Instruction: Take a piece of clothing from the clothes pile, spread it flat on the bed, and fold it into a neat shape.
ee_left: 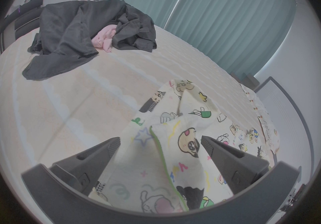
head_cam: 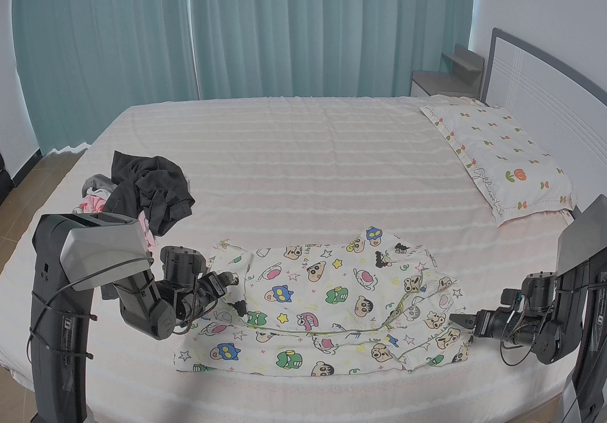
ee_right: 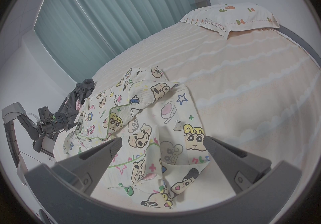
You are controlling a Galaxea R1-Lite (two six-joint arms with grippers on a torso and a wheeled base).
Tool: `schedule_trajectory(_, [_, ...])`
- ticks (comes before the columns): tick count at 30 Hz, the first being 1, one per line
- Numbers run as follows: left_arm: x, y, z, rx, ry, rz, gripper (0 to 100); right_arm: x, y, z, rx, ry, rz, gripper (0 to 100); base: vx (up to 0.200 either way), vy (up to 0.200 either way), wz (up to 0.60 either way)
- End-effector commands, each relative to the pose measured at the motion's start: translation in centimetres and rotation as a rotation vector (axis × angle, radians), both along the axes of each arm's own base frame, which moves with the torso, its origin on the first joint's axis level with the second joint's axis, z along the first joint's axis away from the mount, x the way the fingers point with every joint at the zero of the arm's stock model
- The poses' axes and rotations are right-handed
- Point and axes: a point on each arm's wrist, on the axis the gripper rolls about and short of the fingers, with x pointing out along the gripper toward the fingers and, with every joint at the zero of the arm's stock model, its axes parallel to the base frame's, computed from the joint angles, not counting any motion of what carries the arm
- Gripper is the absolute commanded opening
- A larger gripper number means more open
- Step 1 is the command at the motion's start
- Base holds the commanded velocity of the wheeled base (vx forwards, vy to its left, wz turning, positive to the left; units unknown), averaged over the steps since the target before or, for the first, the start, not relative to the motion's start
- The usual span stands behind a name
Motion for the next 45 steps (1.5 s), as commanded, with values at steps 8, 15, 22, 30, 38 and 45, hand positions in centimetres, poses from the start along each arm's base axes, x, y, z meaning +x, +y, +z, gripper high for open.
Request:
schedule_trajectory(8, [0.4, 0.2, -0.2, 0.063, 0.022, 0.085, 100, 0.0, 0.1, 0.1, 0.0, -0.013, 0.007, 100, 0.0, 0.0, 0.0])
schedule_trajectory(15, [2.1, -0.2, 0.2, 0.101, 0.075, 0.097, 100, 0.0, 0.1, 0.1, 0.0, -0.013, 0.007, 100, 0.0, 0.0, 0.0])
schedule_trajectory(22, [4.1, -0.9, 1.4, 0.104, 0.073, 0.092, 100, 0.0, 0.1, 0.1, -0.002, -0.012, 0.006, 100, 0.0, 0.0, 0.0])
schedule_trajectory(30, [4.5, -1.6, 1.1, 0.123, 0.121, 0.073, 100, 0.0, 0.1, 0.0, -0.015, -0.014, 0.015, 100, 0.0, 0.0, 0.0])
schedule_trajectory(38, [4.4, -3.0, 0.9, 0.127, 0.116, 0.038, 100, -0.1, 0.1, -0.1, -0.016, -0.01, 0.016, 100, 0.0, 0.0, 0.0])
schedule_trajectory(45, [4.4, -3.3, 1.2, 0.126, 0.109, 0.034, 100, -0.1, 0.1, -0.1, -0.019, -0.008, 0.013, 100, 0.0, 0.0, 0.0])
